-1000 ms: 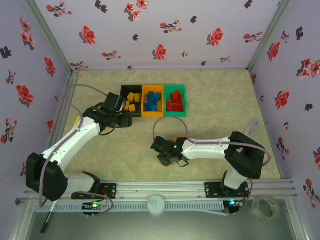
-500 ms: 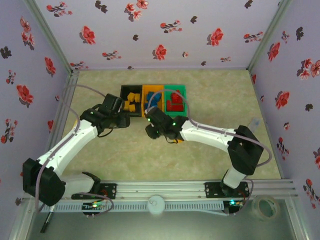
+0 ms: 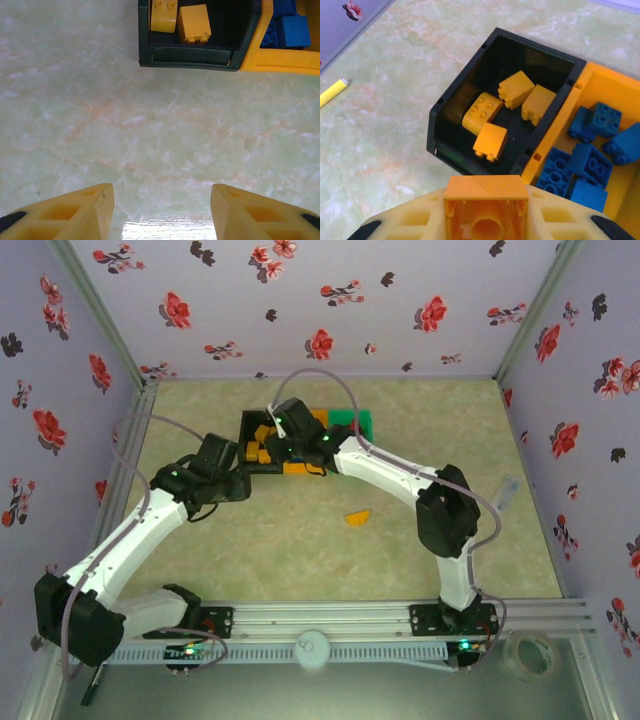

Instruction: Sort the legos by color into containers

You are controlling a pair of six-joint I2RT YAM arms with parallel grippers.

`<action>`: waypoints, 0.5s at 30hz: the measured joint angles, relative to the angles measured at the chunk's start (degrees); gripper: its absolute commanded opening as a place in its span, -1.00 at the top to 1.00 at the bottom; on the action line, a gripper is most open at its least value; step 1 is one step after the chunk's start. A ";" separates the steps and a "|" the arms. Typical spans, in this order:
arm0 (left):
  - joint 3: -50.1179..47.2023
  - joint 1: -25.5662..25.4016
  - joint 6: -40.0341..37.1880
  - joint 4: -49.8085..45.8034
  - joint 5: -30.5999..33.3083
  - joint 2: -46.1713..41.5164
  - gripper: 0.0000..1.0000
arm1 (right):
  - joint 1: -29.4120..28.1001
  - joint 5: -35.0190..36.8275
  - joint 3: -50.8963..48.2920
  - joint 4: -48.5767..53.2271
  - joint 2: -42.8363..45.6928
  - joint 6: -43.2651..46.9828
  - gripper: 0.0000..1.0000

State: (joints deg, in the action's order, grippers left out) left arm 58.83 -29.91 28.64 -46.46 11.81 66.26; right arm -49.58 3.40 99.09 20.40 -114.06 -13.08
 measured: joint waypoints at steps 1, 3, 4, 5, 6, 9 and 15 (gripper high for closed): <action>0.02 0.00 0.00 -0.20 0.09 -0.11 -0.07 | 0.17 -0.22 1.29 -0.02 -1.03 0.07 0.41; 0.00 0.00 0.13 -0.61 0.22 -0.20 -0.07 | 0.52 -0.57 4.02 -0.02 -3.32 0.07 0.41; 0.00 0.00 0.20 -0.74 0.22 -0.24 -0.07 | 0.66 -0.66 5.31 -0.02 -4.39 0.07 0.41; -0.02 0.00 0.24 -0.85 0.22 -0.26 -0.07 | 0.87 -0.76 6.97 -0.07 -5.81 0.07 0.41; -0.02 0.00 0.42 -0.87 0.24 -0.28 -0.07 | 1.07 -0.96 8.70 0.04 -7.19 0.04 0.41; -0.07 0.00 0.66 -1.11 0.24 -0.44 -0.06 | 1.73 -1.70 15.30 0.68 -12.04 0.04 0.39; -0.81 0.00 0.90 -1.68 0.24 -1.97 -0.07 | 2.62 -3.02 27.36 3.80 -20.20 -0.22 0.13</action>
State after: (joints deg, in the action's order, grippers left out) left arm 58.02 -29.91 29.54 -48.14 12.05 64.29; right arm -46.96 0.38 126.45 24.21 -134.26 -13.30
